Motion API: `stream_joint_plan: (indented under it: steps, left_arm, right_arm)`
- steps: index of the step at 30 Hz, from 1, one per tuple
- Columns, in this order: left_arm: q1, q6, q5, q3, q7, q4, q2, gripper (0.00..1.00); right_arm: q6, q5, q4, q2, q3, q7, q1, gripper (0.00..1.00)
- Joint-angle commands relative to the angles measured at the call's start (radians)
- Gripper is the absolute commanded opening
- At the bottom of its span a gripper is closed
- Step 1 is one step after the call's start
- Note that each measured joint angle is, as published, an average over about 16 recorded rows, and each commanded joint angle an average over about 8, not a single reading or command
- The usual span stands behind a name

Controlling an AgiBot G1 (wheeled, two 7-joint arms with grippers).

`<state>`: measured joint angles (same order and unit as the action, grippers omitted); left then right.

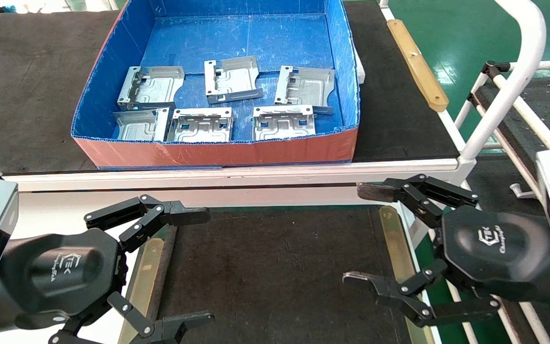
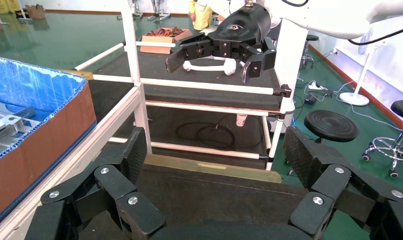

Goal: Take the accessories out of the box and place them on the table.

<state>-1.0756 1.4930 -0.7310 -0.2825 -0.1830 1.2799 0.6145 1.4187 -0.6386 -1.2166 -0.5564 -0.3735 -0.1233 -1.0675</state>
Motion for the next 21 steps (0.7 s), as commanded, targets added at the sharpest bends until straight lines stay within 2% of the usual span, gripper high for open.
stream_joint_plan:
  steps: [1,21]
  left_arm:
    - [0.0,0.0,0.0,0.0,0.0,0.0,0.0,1.0]
    - [0.0,0.0,0.0,0.0,-0.001,0.001,0.0,1.0]
  right_arm:
    - [0.0,0.0,0.0,0.0,0.0,0.0,0.0,1.0]
    - [0.0,0.0,0.0,0.0,0.0,0.0,0.0,1.0]
